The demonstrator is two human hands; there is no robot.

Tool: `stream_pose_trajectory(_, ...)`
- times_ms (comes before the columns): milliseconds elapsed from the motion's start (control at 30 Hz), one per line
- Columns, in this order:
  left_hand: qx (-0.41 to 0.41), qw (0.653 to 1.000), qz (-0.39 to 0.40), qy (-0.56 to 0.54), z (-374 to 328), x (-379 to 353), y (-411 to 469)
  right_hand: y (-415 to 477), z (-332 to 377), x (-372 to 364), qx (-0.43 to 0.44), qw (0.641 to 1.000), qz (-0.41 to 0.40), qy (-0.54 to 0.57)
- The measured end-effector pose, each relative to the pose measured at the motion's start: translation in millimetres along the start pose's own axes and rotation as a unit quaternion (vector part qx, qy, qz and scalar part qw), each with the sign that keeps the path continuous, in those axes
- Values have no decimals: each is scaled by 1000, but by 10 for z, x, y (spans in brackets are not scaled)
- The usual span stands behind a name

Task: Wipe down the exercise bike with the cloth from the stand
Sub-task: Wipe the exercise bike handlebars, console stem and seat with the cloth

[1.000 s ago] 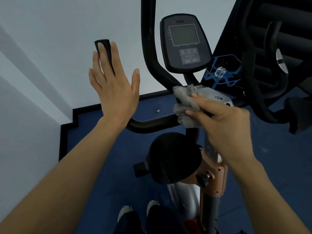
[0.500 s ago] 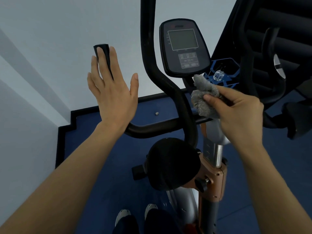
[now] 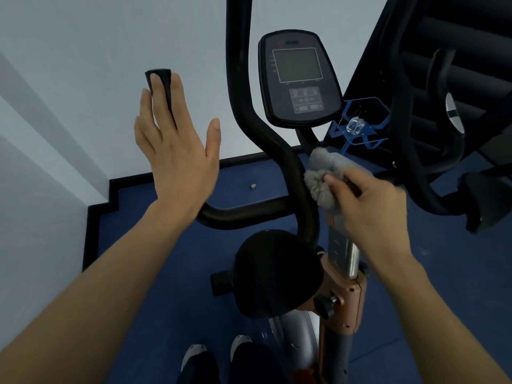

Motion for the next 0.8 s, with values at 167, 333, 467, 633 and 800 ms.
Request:
stream_pose_trajectory(167, 4, 1000, -4, -3, -6, 4, 4, -83, -75, -174, -37, 999, -17, 13)
stream_pose_trajectory(333, 1, 1000, 5, 10, -16, 3, -6, -271, 31, -40, -65, 994, -9, 89)
stream_pose_trajectory(467, -1, 1000, 8, 10, -8, 11, 0, -200, 219, -26, -30, 988, -27, 151)
stream_pose_trajectory(633, -3, 1000, 15, 9, 10, 5, -21, -22, 392, -165, -7, 987, -34, 159)
stream_pose_trajectory(800, -4, 1000, 18, 19, 10, 1, -15, 213, 465, -244, 23, 991, -41, 122)
Point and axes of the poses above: each hand's wrist, its own y-axis towards the middle knuckle, its own x-axis out of the back of the hand, z = x × y, the point moved 1 cm from there along y, towards the middle knuckle, and after that the axes turned 13 degrees about y, right-handed, at the moved point
